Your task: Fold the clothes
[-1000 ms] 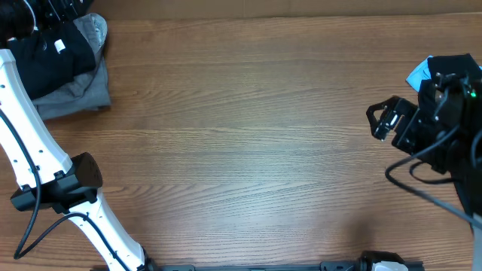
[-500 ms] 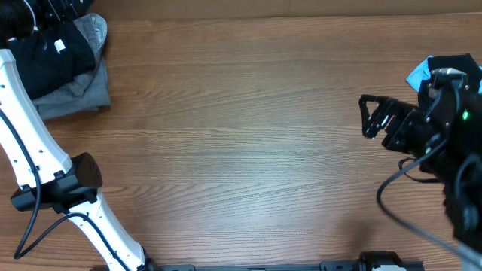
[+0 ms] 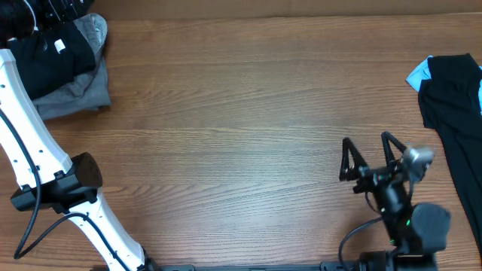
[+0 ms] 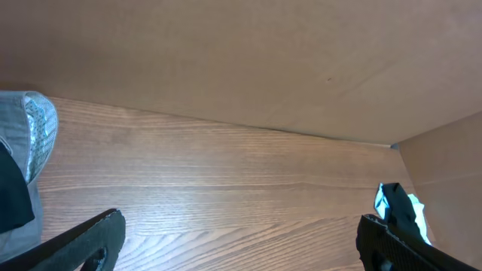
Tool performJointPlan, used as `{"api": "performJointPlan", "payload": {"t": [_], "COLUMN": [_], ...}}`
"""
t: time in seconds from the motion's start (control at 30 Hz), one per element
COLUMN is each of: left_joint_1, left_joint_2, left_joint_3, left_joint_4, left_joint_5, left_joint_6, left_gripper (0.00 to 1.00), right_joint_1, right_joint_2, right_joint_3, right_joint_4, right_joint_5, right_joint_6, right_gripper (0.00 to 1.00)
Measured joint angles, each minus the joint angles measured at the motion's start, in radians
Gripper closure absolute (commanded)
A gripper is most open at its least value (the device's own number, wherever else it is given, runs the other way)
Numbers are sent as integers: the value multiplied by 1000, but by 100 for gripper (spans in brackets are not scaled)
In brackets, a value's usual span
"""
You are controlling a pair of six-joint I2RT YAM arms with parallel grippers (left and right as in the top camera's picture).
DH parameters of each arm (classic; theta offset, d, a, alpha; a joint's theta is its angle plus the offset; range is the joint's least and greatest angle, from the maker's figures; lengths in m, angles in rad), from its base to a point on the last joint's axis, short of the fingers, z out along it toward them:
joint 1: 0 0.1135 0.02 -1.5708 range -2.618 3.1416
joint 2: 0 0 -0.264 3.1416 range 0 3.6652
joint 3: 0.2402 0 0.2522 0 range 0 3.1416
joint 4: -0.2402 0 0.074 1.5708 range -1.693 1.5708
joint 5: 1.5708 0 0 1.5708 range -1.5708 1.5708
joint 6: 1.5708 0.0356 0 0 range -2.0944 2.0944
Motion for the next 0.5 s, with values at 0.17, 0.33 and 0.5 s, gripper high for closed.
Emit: {"api": "performJointPlan", "payload": {"t": [0.17,0.33,0.5], "left_joint_1": [0,0,0], "left_joint_2": [0,0,0], "left_joint_3": [0,0,0], "left_joint_4": [0,0,-1], "left_joint_5": [0,0,0], "left_joint_6": [0,0,0], "left_gripper": [0,0,0], "right_joint_1": [0,0,0], "right_joint_2": [-120,-187,-237], "right_joint_3": [-192,-283,-283], "right_joint_4": [206,256,193], "right_joint_5": [16,26,50], "right_joint_6": [-5,-5,-6], "right_gripper": [0,0,0]}}
